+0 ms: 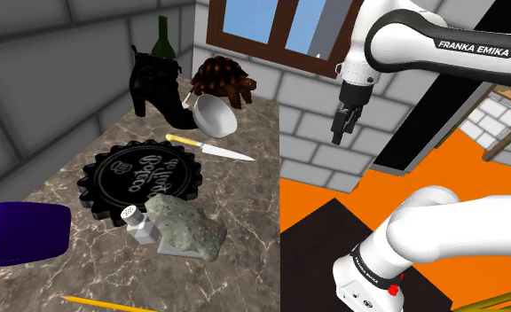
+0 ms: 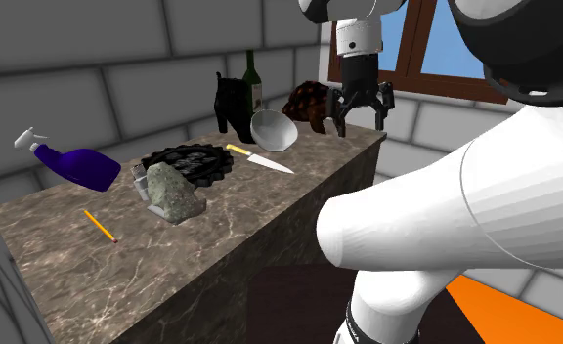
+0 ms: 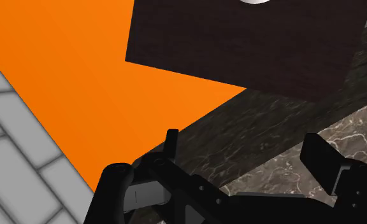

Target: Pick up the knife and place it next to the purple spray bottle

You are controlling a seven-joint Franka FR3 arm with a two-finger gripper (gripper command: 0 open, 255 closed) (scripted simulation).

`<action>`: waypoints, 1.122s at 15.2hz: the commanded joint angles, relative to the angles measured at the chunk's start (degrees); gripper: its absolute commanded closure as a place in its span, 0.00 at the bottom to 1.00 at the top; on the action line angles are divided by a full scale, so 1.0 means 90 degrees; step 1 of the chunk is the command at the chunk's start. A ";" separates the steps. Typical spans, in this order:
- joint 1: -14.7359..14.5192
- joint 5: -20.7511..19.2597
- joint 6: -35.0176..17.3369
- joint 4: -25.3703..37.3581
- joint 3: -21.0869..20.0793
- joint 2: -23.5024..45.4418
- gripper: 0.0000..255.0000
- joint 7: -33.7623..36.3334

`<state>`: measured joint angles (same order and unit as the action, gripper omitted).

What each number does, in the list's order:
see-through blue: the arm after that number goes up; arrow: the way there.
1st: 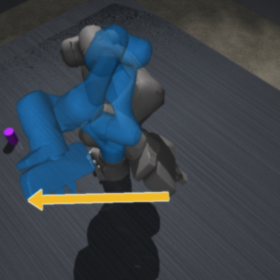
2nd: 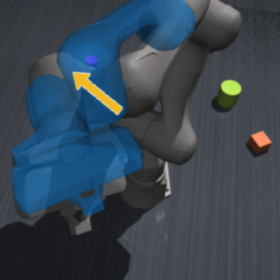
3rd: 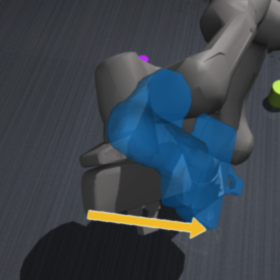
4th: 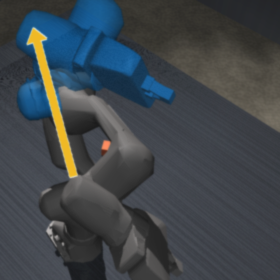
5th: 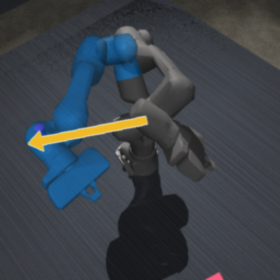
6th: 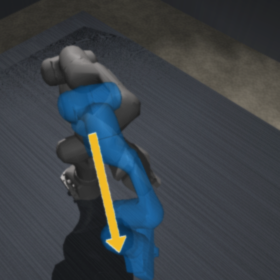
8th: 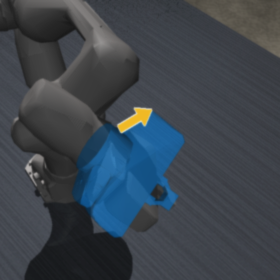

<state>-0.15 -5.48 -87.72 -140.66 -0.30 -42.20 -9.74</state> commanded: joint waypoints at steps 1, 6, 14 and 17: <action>0.0000 0.0000 0.0000 0.0000 0.0000 0.0000 0.00 0.0000; -0.0281 0.0052 -0.1134 -0.0010 -0.0137 0.0822 0.00 -0.0198; -0.0666 0.0053 -0.2748 0.0334 -0.0421 0.2293 0.00 -0.0488; -0.0789 0.0011 -0.3269 0.0566 -0.0546 0.2865 0.00 -0.0577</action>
<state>-6.95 -5.20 -115.60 -136.14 -4.98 -17.85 -14.43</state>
